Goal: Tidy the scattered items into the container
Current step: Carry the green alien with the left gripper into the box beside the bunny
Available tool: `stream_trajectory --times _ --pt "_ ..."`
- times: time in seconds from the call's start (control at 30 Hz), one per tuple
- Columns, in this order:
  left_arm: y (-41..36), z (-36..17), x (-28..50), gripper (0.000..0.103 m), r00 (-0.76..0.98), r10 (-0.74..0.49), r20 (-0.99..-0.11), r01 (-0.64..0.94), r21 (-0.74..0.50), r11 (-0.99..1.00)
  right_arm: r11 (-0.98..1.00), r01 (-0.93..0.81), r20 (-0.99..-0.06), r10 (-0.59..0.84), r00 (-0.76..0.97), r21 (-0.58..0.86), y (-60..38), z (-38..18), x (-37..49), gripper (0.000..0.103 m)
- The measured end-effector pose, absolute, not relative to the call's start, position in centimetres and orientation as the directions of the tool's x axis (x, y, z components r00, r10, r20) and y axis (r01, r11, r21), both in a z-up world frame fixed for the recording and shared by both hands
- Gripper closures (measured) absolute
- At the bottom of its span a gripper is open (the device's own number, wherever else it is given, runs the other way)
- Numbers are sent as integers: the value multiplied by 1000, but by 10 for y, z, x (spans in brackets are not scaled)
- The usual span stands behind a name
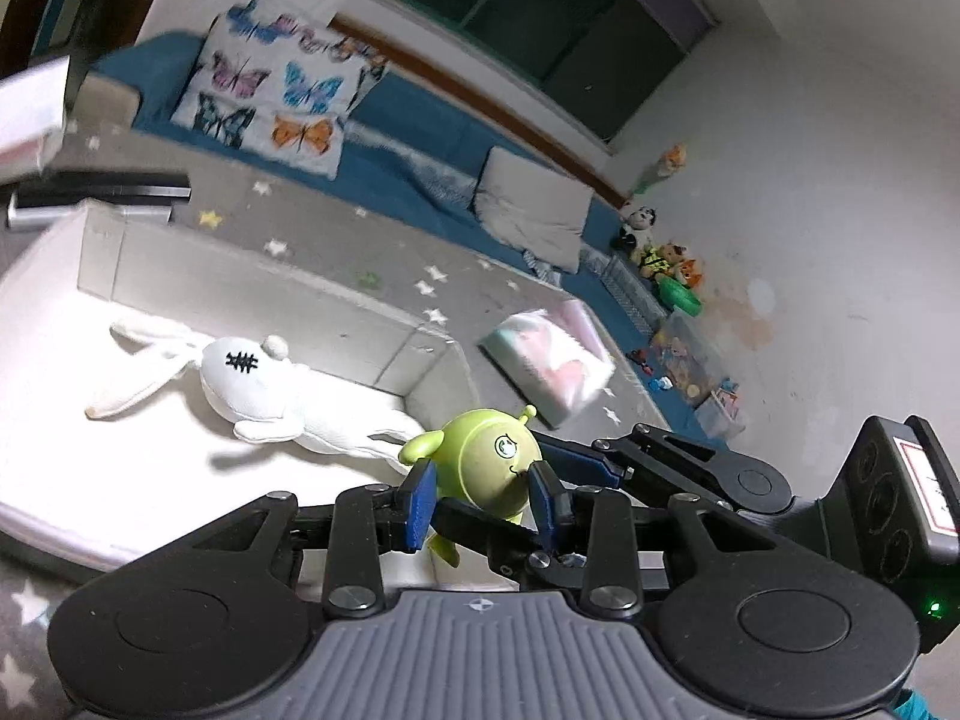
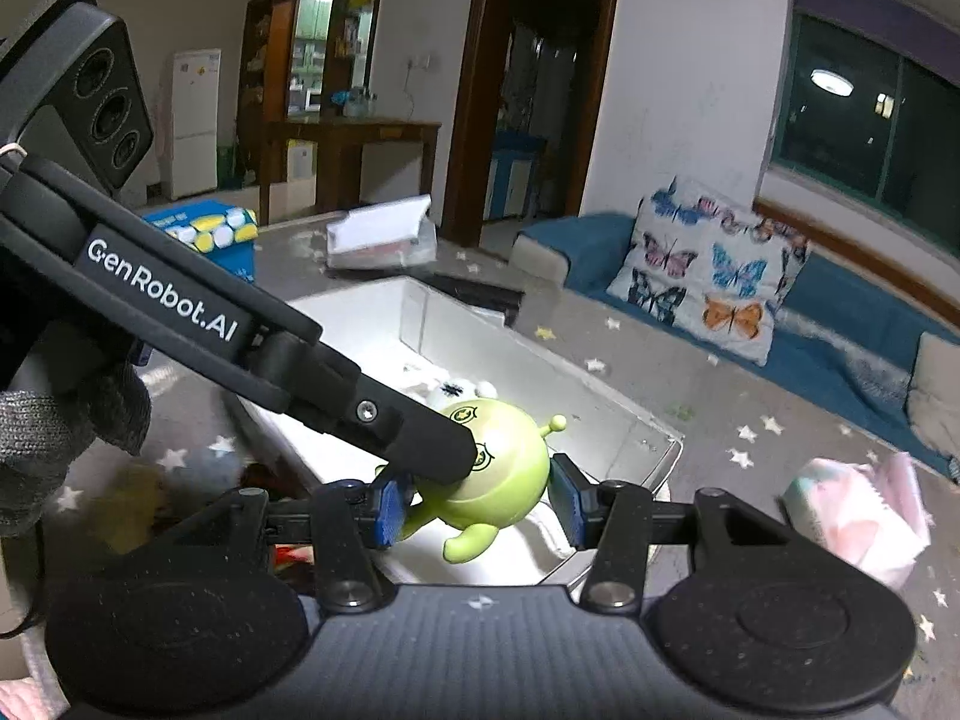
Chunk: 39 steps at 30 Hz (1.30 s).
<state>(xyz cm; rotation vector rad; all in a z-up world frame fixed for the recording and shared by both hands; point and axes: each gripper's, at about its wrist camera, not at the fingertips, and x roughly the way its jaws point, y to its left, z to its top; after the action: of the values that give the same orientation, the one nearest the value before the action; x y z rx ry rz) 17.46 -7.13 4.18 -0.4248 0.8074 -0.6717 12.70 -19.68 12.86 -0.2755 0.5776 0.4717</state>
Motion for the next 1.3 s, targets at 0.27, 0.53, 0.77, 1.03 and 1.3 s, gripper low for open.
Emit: stream_trajectory --times 0.27,0.53,0.77,1.03,1.3 --pt "-72 11 211 67 463 -698 -546 298 -646 703 829 -545 -669 336 663 -123 -199 101 168 54" --pt "-71 -6 226 67 441 -710 -549 258 -680 686 804 -574 -717 309 625 -155 -193 89 186 54" --pt "-70 -13 231 67 436 -709 -554 233 -692 684 790 -589 -743 291 602 -168 -186 82 198 54" --pt "-71 -16 231 67 428 -709 -560 231 -691 685 798 -582 -738 297 606 -157 -189 81 196 53" --pt "-73 -15 230 67 423 -712 -560 232 -693 683 805 -571 -724 299 622 -159 -191 82 192 53"
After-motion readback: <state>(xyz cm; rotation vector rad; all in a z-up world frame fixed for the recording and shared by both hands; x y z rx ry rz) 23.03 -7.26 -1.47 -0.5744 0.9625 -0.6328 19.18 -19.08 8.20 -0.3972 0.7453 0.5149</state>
